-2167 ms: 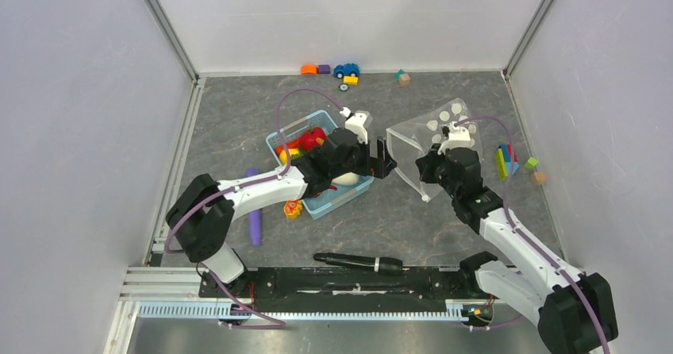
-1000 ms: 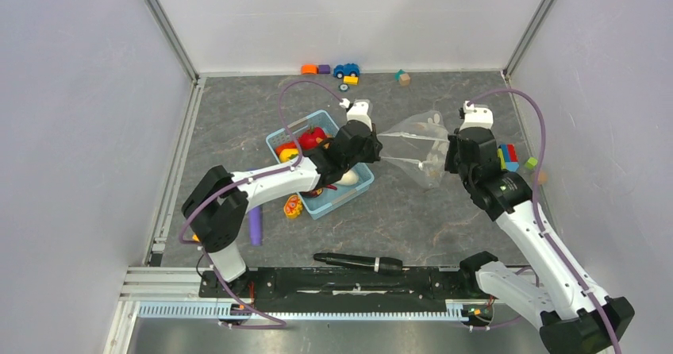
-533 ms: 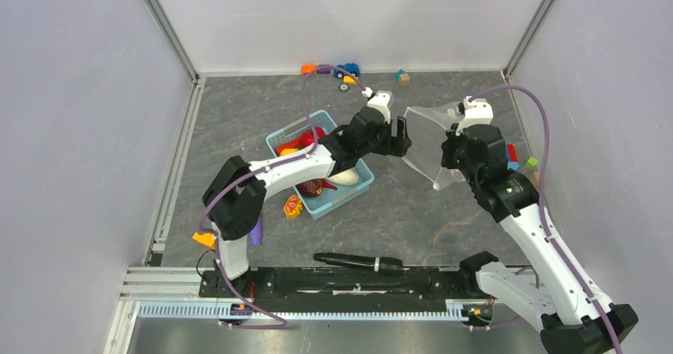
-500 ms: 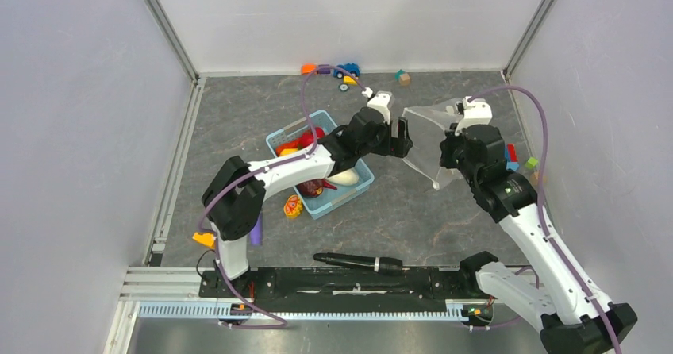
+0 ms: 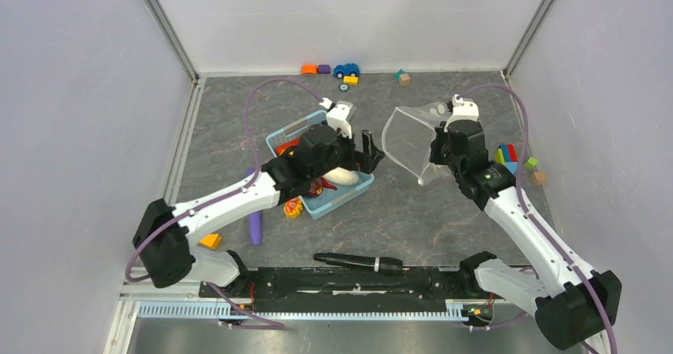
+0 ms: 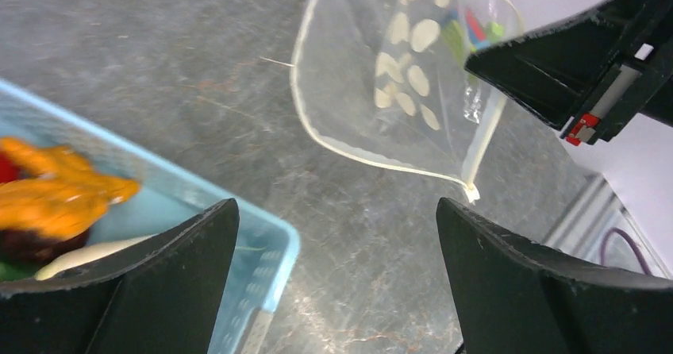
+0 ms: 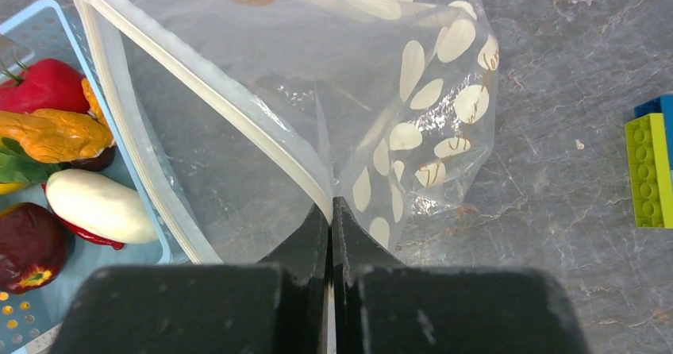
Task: Place the food in the zip-top bag and seal the zipper
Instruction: Open the zipper of the food storage bag, then pick up the fake seafood from the bin.
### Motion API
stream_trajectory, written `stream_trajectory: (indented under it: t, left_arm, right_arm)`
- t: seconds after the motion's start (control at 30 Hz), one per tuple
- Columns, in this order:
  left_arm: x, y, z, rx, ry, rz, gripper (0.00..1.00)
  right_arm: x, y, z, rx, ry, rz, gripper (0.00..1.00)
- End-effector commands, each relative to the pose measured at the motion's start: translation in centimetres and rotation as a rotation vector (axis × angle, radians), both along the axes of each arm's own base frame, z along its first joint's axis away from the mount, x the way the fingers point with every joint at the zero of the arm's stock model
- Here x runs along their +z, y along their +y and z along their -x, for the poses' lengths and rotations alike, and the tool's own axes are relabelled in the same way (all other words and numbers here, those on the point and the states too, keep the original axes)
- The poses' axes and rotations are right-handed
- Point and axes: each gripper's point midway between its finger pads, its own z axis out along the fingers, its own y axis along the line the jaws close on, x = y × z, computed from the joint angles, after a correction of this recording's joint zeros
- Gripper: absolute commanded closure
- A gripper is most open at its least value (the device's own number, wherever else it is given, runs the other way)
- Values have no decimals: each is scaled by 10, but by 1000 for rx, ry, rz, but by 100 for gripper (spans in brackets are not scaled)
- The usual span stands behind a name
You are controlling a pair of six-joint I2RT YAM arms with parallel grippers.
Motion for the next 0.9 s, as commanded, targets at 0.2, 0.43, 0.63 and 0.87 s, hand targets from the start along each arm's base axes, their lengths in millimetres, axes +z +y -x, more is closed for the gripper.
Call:
stream_trajectory:
  t: [0.2, 0.43, 0.63, 0.87]
  left_arm:
    - [-29, 107, -43, 495, 35, -125, 0]
    - [-59, 132, -81, 601, 148, -72, 5]
    - [-82, 139, -96, 666, 213, -42, 13]
    - [-103, 138, -116, 760, 264, 6, 22]
  right_arm:
    - [-16, 8, -12, 3, 33, -21, 100]
    - [-18, 12, -13, 26, 31, -21, 100]
    - [-16, 20, -11, 86, 15, -31, 100]
    - [-4, 21, -9, 112, -38, -32, 100]
